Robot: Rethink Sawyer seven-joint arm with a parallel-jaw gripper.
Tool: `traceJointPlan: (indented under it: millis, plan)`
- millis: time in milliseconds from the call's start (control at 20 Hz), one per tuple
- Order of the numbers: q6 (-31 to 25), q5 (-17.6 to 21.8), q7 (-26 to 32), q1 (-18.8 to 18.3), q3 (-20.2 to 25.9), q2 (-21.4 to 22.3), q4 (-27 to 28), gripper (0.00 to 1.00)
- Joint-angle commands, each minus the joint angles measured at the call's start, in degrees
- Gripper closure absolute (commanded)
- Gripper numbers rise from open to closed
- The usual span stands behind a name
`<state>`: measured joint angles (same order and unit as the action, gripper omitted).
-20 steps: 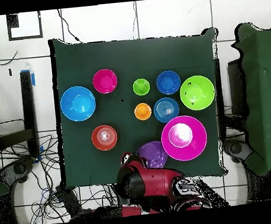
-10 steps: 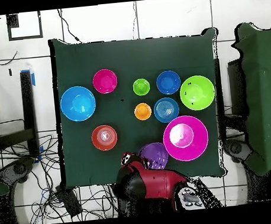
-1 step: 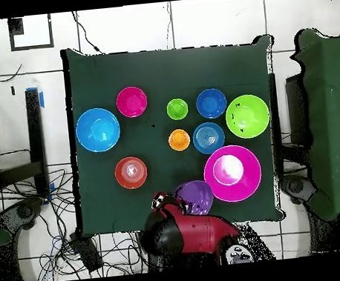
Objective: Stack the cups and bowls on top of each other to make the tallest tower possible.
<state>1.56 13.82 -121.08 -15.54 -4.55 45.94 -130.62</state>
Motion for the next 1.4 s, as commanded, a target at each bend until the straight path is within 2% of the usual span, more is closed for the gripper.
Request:
traceJointPlan:
  millis: [50, 550, 650, 850, 900, 1100, 1400]
  plan:
    - [-9.1, -3.1, -6.5, 0.7, 4.8, 4.0, -3.0, 1.0]
    - [-16.1, -5.0, -6.0, 0.4, 5.8, 8.9, -4.8, 1.0]
    - [-16.5, -4.3, -4.9, 0.3, 5.1, 8.9, -3.9, 1.0]
    - [-13.9, -0.5, -2.5, -0.7, 3.5, 7.2, -1.0, 1.0]
    - [-14.5, 0.9, -0.8, -1.2, 2.9, 8.2, 0.1, 1.0]
    - [-20.0, 2.1, 6.0, -6.6, 5.8, 12.0, 1.5, 1.0]
    - [-22.6, 4.7, 11.3, -11.4, 9.5, 14.6, 2.5, 1.0]
